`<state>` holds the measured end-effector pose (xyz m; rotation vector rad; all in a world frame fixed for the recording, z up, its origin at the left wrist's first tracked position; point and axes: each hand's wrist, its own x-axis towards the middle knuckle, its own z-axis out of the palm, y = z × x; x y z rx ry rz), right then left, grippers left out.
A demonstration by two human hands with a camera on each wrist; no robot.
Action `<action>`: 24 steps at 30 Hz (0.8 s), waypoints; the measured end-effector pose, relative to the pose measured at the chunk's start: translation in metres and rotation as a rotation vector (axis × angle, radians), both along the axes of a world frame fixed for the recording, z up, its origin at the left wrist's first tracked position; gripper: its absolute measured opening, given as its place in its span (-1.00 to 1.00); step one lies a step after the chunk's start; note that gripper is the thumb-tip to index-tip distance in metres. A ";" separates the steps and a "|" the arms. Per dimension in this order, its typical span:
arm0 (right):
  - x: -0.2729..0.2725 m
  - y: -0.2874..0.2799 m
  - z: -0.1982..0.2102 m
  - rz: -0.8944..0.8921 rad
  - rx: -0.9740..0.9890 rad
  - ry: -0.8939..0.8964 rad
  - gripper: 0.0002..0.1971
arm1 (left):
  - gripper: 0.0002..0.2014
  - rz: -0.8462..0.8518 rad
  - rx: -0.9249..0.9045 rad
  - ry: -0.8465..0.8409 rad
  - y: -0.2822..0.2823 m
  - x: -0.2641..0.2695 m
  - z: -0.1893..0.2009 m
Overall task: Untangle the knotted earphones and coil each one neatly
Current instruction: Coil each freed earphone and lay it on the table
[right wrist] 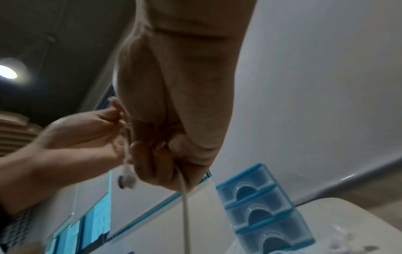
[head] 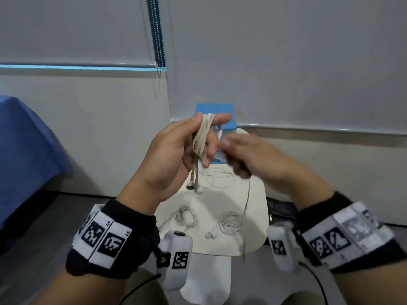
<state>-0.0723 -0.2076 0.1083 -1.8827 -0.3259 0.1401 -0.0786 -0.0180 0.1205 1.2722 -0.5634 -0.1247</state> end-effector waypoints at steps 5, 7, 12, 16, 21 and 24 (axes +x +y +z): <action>-0.032 0.015 -0.012 0.298 -0.226 0.095 -0.70 | -0.67 0.150 0.109 -0.012 -0.006 0.006 -0.004; -0.038 0.015 0.015 0.374 -0.326 0.067 -0.73 | -0.69 0.207 0.248 -0.072 -0.009 0.008 -0.012; -0.018 -0.007 0.071 0.107 -0.277 -0.155 -0.73 | -0.42 0.159 0.461 -0.147 -0.005 0.009 -0.015; 0.005 -0.016 0.056 -0.017 -0.079 -0.100 -0.69 | -0.53 0.001 0.211 -0.114 -0.003 0.005 -0.007; -0.009 -0.008 0.017 0.041 -0.092 0.044 -0.70 | -0.60 0.086 0.006 -0.103 -0.004 0.005 0.007; -0.028 0.001 0.020 0.235 -0.255 0.074 -0.68 | -0.66 0.194 0.046 -0.092 -0.009 0.006 0.010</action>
